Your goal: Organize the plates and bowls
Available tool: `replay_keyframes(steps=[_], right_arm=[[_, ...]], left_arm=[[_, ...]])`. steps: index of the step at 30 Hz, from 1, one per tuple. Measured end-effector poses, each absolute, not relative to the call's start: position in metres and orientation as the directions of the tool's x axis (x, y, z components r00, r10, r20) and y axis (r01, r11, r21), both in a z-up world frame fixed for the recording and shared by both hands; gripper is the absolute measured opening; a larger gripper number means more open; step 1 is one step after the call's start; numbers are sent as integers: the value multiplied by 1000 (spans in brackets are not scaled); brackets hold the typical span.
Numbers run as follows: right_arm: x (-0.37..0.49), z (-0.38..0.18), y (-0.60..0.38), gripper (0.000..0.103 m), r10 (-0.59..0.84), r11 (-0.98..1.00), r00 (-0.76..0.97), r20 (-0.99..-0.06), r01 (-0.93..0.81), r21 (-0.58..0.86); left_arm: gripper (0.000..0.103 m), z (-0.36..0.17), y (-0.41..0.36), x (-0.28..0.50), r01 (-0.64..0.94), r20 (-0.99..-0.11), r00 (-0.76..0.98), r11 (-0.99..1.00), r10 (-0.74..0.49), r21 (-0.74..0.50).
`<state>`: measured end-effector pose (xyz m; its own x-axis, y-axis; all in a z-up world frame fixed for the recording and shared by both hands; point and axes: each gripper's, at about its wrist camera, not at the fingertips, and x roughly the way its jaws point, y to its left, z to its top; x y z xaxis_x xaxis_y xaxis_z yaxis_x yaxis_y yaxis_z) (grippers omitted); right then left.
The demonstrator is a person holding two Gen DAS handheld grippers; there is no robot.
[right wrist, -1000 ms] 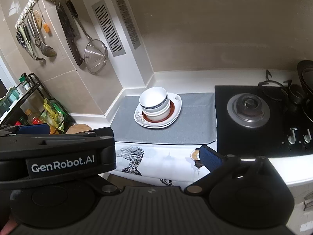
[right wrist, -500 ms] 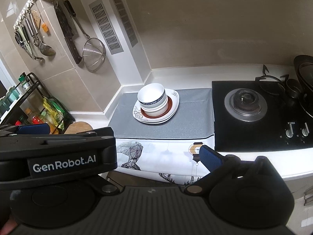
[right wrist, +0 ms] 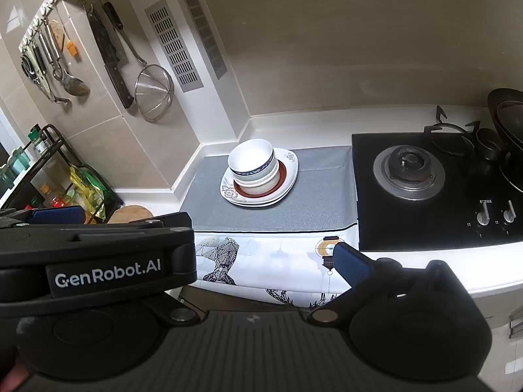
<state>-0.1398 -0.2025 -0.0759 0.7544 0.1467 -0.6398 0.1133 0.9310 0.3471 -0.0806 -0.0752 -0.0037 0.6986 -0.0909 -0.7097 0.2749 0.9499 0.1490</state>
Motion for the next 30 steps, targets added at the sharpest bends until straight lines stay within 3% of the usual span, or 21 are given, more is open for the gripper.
replay_keyframes(steps=[30], right_arm=[[-133,-80,-198,102,113,922,743,-659,168,348]], left_arm=[[103,-10,-72,-66,335,-731,670,932,-131,140]])
